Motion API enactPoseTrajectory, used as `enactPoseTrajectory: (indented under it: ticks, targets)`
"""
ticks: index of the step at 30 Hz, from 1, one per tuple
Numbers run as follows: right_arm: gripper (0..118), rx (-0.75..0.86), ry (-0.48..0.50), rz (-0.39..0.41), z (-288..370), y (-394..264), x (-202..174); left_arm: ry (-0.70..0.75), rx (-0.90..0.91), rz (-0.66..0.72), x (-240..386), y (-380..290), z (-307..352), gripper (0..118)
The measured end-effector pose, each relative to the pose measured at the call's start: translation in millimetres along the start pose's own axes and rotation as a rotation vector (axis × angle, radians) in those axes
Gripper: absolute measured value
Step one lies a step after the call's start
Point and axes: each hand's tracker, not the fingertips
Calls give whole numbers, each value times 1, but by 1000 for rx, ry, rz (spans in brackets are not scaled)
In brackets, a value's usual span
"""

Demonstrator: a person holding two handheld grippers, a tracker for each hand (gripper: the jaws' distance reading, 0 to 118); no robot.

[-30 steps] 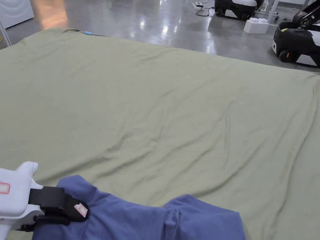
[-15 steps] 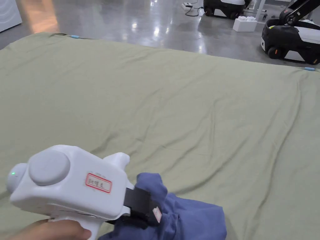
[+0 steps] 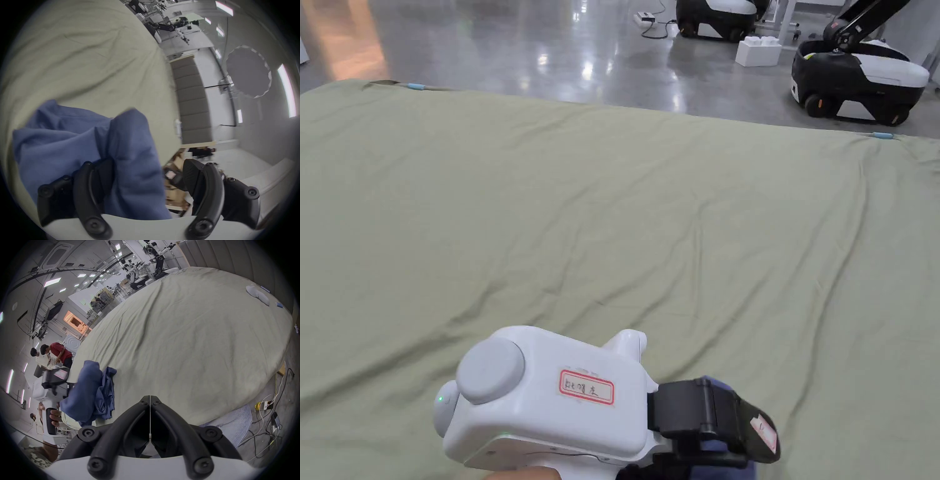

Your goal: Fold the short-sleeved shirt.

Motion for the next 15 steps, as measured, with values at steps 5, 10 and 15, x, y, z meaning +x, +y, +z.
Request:
enactPoseTrajectory:
  ticks: [5,10,15]
  targets:
    - [2,8,-16,-6,1,2,0,-53,-53,-67,23,2,23,74]
    - [2,-2,-1,1,-2,1,-3,247,4,-53,-3,-10,48,5]
    - [2,-25,23,10,-10,-2,-9,199,-43,34,-61,-20,37,0]
